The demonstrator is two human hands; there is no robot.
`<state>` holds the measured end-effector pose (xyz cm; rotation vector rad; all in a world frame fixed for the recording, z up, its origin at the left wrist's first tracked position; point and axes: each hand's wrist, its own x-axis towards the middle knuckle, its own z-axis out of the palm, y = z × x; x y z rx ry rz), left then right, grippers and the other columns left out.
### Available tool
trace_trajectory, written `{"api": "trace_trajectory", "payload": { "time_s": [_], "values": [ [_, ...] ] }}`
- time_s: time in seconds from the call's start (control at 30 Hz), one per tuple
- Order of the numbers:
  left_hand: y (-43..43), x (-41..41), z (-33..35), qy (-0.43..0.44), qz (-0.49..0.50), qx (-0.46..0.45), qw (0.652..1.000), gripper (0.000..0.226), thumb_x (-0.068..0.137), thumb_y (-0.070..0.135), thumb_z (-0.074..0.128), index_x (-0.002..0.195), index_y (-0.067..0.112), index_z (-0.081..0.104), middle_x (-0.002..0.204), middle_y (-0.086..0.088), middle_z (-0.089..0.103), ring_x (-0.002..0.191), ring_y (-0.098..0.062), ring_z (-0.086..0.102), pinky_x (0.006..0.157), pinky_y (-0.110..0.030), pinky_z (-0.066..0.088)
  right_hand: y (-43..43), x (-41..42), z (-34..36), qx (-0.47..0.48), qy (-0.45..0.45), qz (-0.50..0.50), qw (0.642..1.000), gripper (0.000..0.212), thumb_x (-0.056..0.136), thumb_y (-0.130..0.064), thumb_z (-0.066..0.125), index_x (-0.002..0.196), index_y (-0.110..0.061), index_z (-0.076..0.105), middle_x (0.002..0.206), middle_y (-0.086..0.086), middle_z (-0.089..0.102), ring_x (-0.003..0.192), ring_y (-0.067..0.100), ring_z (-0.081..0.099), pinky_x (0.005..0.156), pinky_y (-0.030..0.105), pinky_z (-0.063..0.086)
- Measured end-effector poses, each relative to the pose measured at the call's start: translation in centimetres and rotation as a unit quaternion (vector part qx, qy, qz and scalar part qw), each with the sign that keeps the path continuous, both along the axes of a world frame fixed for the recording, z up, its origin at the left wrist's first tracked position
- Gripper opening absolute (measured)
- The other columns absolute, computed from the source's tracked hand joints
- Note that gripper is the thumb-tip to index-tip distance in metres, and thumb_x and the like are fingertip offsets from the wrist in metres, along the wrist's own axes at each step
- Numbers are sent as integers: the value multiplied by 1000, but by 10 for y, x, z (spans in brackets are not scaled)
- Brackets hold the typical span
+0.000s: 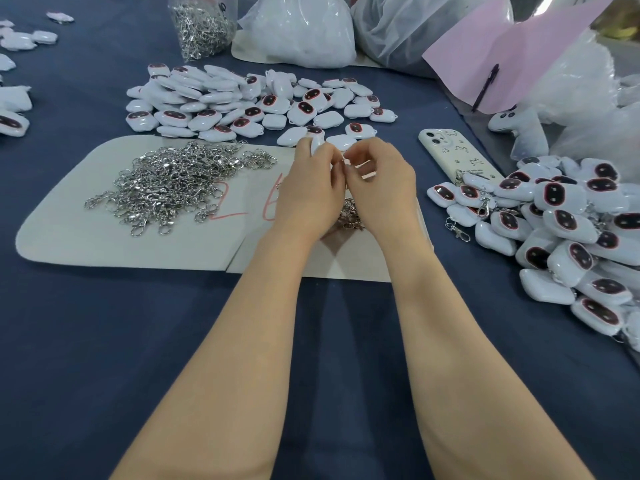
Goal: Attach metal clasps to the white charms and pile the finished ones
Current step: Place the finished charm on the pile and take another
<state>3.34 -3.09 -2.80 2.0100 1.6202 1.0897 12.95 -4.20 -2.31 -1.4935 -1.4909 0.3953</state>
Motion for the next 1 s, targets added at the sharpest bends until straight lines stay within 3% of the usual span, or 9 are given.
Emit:
{"api": "trace_trajectory", "payload": {
  "time_s": [0.1,0.2,0.3,0.37,0.43,0.67,0.73,0.83,1.0],
  "values": [
    [0,0,1,-21,6,-7,1000,19,97,17,43,107,7,57,125,-13,42,88,-29,56,82,-38,44,0,0,-1,-6,36,-3,999,8,86,-7,59,88,-16,59,77,-13,58,68,-7,52,66,4,40],
    [1,2,1,-57,9,-17,998,19,98,18,45,105,8,58,121,-12,44,80,-22,54,78,-31,41,2,1,-1,-24,82,-21,996,7,86,-11,62,83,-18,60,75,-15,58,67,-11,53,63,2,39],
    [2,3,0,-80,0,-19,997,16,96,19,49,101,10,60,108,-5,45,65,-3,46,68,-20,34,3,2,0,-40,136,-33,989,13,85,-13,62,78,-24,59,82,-5,65,76,6,60,73,19,49],
    [2,2,-1,-90,-6,-23,996,12,93,19,54,96,12,62,101,-1,43,62,1,44,64,-16,30,3,3,1,-46,159,-35,986,17,85,-12,61,76,-25,58,85,2,68,81,18,64,81,33,53],
    [2,2,-1,-100,-7,-25,995,8,91,19,56,92,14,63,99,0,45,62,1,44,64,-15,30,2,2,2,-46,149,-35,987,19,86,-12,60,75,-27,55,82,2,67,79,19,65,80,36,54],
    [2,1,0,-116,23,-19,993,10,89,18,57,91,13,65,84,4,45,65,-2,44,69,-19,32,1,2,1,-23,84,-30,996,11,87,-13,60,85,-22,55,86,0,64,75,6,57,63,5,41],
    [2,1,0,-112,21,-14,993,10,89,16,56,91,12,65,81,4,44,67,-6,45,76,-20,36,0,1,1,-16,75,-21,997,9,87,-11,60,88,-19,57,88,-3,63,74,1,55,66,3,41],
    [2,1,0,-101,21,-2,995,11,89,14,56,92,10,65,95,-2,46,67,-10,47,69,-21,36,0,0,0,-4,59,-13,998,9,87,-8,59,88,-17,57,82,-9,60,70,-3,53,66,2,40],
    [4,-1,0,-81,15,21,996,10,90,10,54,91,7,63,97,0,44,75,-14,49,75,-25,43,2,-2,-3,2,41,-2,999,13,86,-5,58,86,-17,54,72,-16,52,65,-2,50,65,5,41]
  ]
}}
